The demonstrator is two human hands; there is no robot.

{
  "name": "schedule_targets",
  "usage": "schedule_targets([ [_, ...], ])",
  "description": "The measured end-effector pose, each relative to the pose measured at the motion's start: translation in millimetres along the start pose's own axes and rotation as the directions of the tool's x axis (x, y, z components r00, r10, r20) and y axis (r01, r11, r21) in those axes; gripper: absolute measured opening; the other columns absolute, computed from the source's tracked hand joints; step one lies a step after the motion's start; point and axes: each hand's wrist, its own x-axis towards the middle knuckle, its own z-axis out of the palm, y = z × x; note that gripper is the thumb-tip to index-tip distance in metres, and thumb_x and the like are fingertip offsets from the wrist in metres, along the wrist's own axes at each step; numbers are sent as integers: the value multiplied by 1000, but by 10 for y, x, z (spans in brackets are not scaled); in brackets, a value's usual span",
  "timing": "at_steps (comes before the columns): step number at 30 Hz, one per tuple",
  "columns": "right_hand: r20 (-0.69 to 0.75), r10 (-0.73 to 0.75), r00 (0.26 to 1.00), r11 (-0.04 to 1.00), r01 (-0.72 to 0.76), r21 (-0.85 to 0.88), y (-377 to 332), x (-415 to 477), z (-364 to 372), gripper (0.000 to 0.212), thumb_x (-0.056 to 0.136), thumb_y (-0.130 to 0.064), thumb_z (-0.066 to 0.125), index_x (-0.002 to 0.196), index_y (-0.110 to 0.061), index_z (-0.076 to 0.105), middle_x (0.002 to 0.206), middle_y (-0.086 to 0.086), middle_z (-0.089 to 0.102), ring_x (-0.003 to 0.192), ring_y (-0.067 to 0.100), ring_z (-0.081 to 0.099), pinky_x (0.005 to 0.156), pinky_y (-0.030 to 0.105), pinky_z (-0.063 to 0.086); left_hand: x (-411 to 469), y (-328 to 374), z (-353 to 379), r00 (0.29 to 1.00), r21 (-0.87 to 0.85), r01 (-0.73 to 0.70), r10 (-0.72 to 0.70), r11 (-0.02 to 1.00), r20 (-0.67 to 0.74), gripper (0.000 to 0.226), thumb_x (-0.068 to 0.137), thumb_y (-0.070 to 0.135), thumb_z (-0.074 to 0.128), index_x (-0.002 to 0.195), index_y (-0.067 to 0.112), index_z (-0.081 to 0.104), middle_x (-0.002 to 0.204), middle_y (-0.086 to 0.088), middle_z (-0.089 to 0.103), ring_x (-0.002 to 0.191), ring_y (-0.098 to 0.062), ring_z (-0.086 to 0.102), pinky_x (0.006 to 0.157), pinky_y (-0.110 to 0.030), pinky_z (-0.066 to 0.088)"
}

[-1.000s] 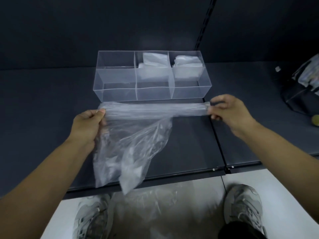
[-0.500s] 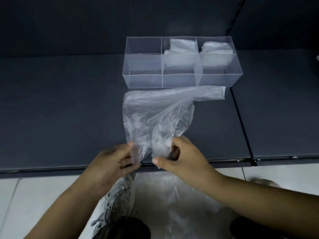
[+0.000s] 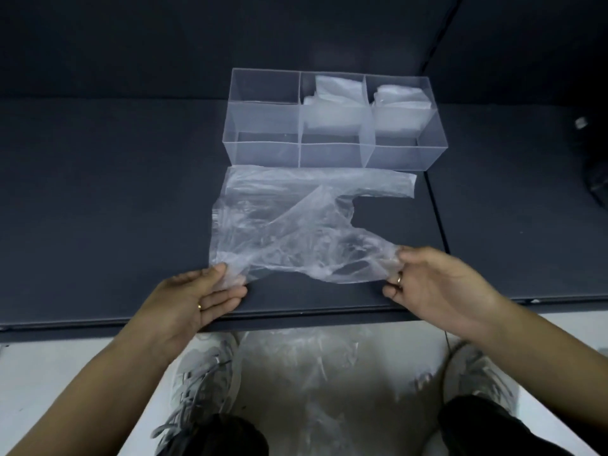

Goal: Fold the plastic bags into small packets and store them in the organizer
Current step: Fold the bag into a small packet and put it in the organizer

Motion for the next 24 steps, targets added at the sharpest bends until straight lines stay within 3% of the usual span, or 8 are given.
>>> schedule_targets([
  [2, 26, -25, 999, 997, 23, 77, -110, -43, -140, 35, 73, -21, 58, 104, -11, 48, 96, 5, 45, 77, 16, 37, 70, 30, 34, 44, 24, 0, 1000, -5, -12, 12, 1000, -23, 21, 83, 18, 65, 96, 2, 64, 86, -20, 73, 77, -26, 73, 54, -25, 56],
  [7, 107, -105, 989, 992, 96, 84, -265, -129, -343, 43, 58, -24, 86, 88, -10, 58, 89, 5, 52, 79, 17, 43, 75, 33, 37, 94, 52, 57, 998, 43, -43, 45, 998, -32, 36, 65, 25, 67, 94, 5, 65, 83, -17, 74, 74, -26, 73, 52, -24, 56],
  [12, -7, -294, 956, 889, 270, -368, -314, -161, -333, 18, 70, -10, 75, 76, -10, 58, 71, -2, 62, 62, 7, 54, 63, 18, 46, 75, 19, 151, 999, 98, -33, 33, 995, -2, 36, 67, 24, 67, 96, 3, 65, 84, -19, 73, 76, -27, 73, 53, -25, 56],
  [14, -233, -471, 851, 804, 305, -511, -302, -98, -372, 26, 76, -3, 73, 69, -13, 51, 56, -4, 56, 47, 5, 48, 49, 16, 41, 49, 3, 179, 999, 130, -41, 42, 991, -4, 36, 67, 25, 69, 95, 3, 65, 83, -18, 74, 76, -27, 73, 53, -24, 56],
  [16, -388, -680, 623, 626, 217, -749, -274, -30, -479, 36, 81, 0, 70, 63, -17, 44, 51, 2, 53, 42, 9, 46, 44, 20, 40, 18, -38, 222, 998, 183, -54, 56, 982, -6, 33, 69, 25, 69, 93, 2, 66, 80, -16, 74, 72, -26, 73, 51, -23, 55],
  [19, -335, -819, 467, 389, 20, -921, -193, 10, -630, 37, 87, -20, 67, 63, -18, 39, 55, 15, 55, 47, 29, 50, 48, 34, 45, -8, -125, 283, 995, 320, -88, 97, 943, -12, 23, 81, 23, 67, 88, 1, 66, 71, -15, 72, 61, -23, 72, 46, -20, 53],
  [21, -361, -759, 541, 470, 72, -880, -145, 29, -696, 33, 89, -25, 67, 69, -19, 41, 52, 10, 59, 41, 19, 52, 42, 28, 45, -9, -163, 278, 990, 395, -119, 137, 911, -18, 20, 86, 21, 65, 88, 1, 67, 68, -15, 71, 59, -24, 71, 44, -19, 52],
  [24, -411, -517, 751, 770, 199, -606, -134, -6, -762, 22, 90, -2, 62, 80, -13, 46, 58, 9, 66, 44, 17, 61, 43, 23, 49, -11, -181, 211, 991, 438, -111, 130, 892, -13, 16, 88, 18, 65, 90, 1, 66, 68, -18, 71, 58, -26, 70, 44, -20, 52],
])
